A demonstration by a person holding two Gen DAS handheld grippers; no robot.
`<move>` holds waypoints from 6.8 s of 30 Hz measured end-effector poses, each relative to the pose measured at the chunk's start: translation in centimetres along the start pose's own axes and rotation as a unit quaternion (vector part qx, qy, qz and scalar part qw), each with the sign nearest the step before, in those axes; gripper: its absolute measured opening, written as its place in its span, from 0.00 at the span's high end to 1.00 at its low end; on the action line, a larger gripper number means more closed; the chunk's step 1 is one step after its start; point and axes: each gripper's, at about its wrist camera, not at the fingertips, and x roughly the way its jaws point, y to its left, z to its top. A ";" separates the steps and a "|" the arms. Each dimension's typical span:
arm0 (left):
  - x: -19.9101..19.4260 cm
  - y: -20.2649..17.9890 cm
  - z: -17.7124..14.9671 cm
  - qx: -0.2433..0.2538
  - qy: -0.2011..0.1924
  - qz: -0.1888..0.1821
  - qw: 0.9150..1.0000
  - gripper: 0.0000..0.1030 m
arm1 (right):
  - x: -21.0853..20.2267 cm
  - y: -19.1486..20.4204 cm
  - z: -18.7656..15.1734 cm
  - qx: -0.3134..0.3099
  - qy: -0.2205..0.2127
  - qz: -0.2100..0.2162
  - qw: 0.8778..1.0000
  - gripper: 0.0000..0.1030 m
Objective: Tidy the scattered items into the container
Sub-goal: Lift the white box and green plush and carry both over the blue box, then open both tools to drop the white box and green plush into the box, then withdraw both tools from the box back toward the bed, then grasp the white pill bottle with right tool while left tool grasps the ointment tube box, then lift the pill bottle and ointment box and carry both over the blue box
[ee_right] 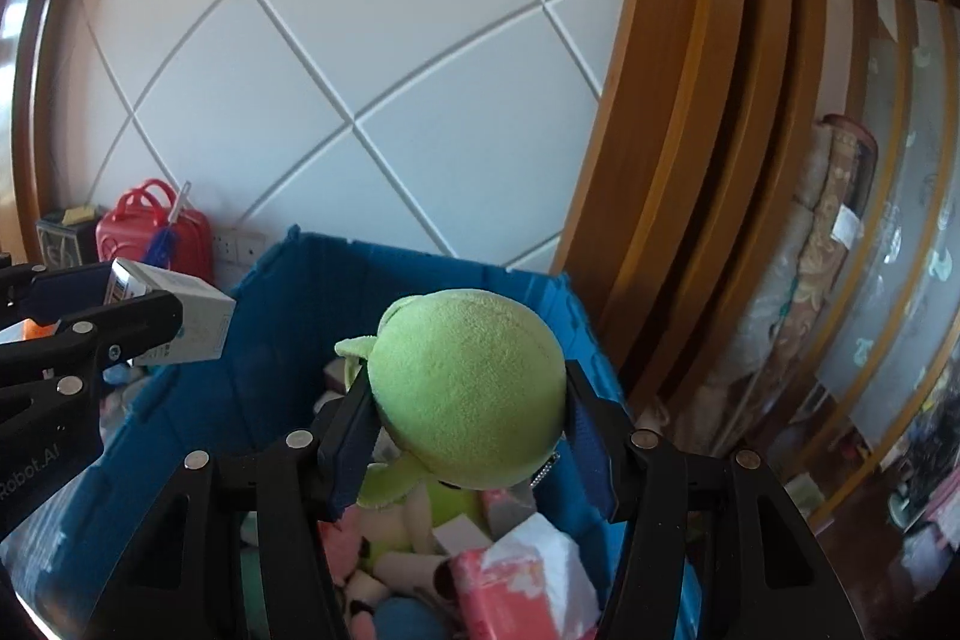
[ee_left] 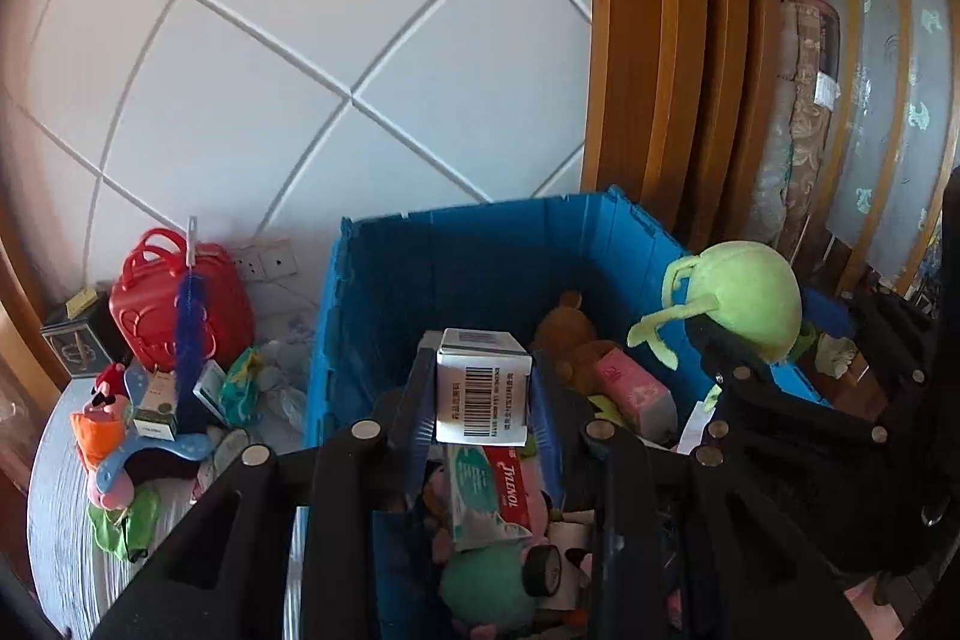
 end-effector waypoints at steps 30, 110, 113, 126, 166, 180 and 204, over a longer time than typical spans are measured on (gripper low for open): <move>14.9 -4.3 -7.6 -0.004 0.308 0.008 0.951 0.43 | 14.0 -1.7 -8.8 -0.106 0.280 0.087 0.950 0.39; -15.7 41.6 -35.3 -0.300 0.121 0.260 0.910 0.36 | -3.3 40.1 -7.9 -0.114 0.174 0.320 0.924 0.00; -14.0 43.3 -37.7 -0.330 0.129 0.269 0.896 0.36 | -0.3 41.6 -9.3 -0.114 0.197 0.330 0.916 0.00; -7.4 51.4 -40.6 -0.353 0.145 0.251 0.890 0.36 | 7.1 46.7 -13.9 -0.092 0.279 0.283 0.913 0.00; 20.3 48.3 -27.5 -0.170 0.170 0.136 0.961 0.36 | 19.5 49.4 -16.9 -0.031 0.337 0.256 0.905 0.73; 23.1 49.4 -30.7 -0.220 0.169 0.127 0.952 0.73 | 19.3 49.5 -17.9 -0.045 0.344 0.242 0.906 0.73; 9.2 37.4 -30.3 -0.233 0.017 0.226 0.946 0.73 | 2.0 46.8 -10.2 -0.094 0.161 0.341 0.921 0.73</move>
